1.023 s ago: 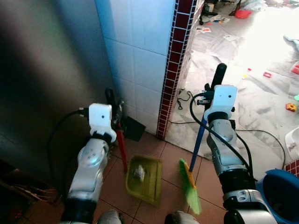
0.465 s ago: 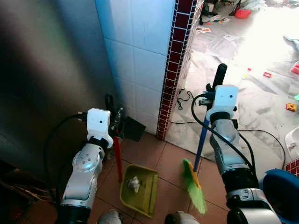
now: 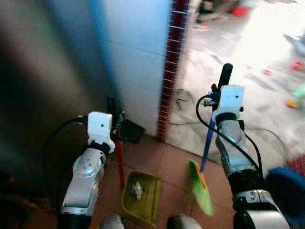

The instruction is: Sweep floor

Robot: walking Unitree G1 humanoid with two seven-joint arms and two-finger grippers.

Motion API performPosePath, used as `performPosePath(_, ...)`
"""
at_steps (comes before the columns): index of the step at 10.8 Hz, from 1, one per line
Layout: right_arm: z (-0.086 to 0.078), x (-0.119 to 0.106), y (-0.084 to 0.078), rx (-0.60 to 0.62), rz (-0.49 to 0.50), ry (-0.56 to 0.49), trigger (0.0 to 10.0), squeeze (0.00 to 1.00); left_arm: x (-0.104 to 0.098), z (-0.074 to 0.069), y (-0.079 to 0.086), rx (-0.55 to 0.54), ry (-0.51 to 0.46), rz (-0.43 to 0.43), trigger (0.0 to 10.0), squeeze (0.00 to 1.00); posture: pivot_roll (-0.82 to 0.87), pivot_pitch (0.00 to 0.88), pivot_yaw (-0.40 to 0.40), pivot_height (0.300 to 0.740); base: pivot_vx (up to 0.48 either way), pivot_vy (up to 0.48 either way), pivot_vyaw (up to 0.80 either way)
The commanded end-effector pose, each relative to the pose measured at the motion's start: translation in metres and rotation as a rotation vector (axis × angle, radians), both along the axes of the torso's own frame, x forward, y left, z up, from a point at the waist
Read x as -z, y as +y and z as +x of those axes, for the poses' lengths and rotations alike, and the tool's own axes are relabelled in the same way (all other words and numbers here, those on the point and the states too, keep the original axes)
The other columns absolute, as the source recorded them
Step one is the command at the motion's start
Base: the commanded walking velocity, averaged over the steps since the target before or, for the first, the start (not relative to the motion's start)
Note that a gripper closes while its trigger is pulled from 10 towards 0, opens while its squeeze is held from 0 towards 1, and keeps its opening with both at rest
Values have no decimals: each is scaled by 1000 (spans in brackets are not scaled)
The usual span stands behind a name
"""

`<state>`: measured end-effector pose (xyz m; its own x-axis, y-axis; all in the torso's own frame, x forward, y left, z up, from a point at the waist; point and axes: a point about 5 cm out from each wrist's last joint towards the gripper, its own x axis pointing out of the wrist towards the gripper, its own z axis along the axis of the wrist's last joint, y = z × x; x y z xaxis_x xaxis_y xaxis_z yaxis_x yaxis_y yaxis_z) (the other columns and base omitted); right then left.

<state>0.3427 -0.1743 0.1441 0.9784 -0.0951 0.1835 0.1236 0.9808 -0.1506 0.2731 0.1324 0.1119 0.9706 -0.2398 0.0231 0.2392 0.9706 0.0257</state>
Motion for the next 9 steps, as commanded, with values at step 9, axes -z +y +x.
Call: performPosePath(9,4,-9,-5,17,-17,-34,10000,0,-15,5,-3,11,-51,-28,10000,0,-14,9,10,740,-227,0,-751)
